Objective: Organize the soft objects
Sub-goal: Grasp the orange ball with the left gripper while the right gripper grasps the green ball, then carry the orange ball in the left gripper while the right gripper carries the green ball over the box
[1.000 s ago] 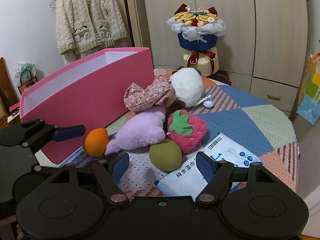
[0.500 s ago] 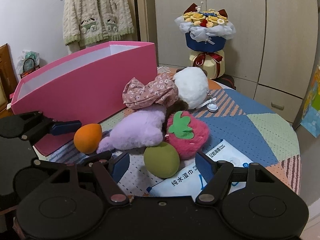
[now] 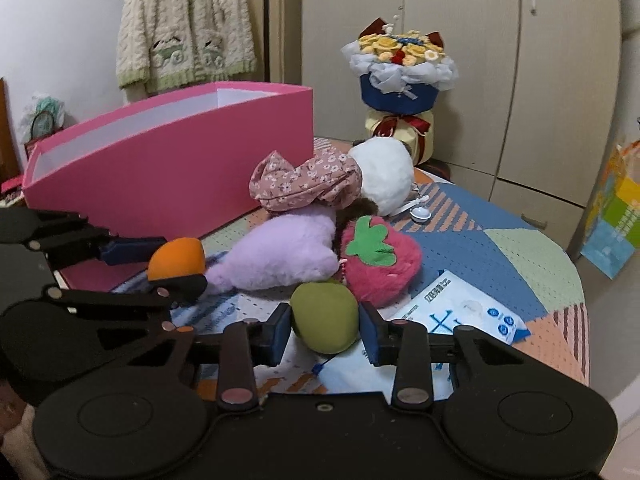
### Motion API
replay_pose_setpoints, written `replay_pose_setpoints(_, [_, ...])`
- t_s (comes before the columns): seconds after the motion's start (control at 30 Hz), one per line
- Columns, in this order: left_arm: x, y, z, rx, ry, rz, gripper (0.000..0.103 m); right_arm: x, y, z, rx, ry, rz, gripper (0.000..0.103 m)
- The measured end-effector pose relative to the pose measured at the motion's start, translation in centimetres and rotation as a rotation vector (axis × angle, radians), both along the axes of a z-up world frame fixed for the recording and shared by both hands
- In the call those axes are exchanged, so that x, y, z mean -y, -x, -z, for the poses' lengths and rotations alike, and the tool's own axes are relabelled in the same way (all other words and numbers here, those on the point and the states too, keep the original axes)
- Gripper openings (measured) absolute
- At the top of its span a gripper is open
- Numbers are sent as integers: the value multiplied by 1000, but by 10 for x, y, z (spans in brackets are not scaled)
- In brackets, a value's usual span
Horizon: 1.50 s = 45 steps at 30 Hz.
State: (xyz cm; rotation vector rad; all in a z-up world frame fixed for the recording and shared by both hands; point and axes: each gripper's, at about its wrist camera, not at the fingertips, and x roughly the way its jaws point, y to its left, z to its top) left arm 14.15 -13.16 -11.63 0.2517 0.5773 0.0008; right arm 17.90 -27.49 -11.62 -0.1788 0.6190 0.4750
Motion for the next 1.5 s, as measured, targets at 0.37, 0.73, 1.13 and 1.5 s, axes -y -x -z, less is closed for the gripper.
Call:
replay_pose_setpoints(0.37, [-13, 19, -13, 31, 86, 63, 36, -9, 37, -5, 15, -24, 106, 41])
replay_pose_setpoints(0.73, [-36, 41, -28, 0, 238, 168, 36, -9, 69, -7, 14, -42, 213, 41])
replay_pose_setpoints(1.13, [-71, 71, -44, -63, 340, 233, 36, -26, 114, -15, 3, -6, 249, 41])
replay_pose_setpoints(1.5, [-117, 94, -77, -108, 385, 233, 36, -51, 160, -42, -46, -16, 142, 41])
